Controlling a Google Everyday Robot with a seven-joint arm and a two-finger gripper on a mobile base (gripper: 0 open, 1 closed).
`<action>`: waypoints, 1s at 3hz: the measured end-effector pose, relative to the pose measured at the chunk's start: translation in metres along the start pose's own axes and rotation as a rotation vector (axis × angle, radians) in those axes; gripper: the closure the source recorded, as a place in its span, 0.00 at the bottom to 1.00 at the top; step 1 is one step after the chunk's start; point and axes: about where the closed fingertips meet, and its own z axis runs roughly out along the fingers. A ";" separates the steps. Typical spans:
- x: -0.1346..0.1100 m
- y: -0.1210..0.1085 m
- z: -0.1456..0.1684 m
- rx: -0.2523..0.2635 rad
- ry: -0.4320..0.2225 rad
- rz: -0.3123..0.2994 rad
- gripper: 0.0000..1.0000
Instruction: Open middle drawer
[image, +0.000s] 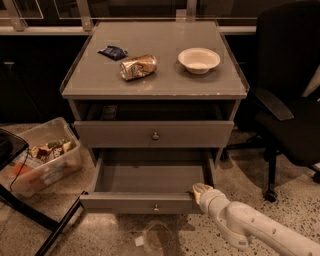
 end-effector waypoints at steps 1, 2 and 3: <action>0.001 -0.004 -0.028 0.019 -0.049 -0.027 1.00; 0.003 -0.006 -0.089 0.049 -0.115 -0.087 1.00; 0.023 -0.022 -0.126 0.077 -0.096 -0.092 1.00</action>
Offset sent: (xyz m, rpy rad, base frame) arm -0.1472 -0.0828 0.0889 -0.1141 -0.2386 -0.0328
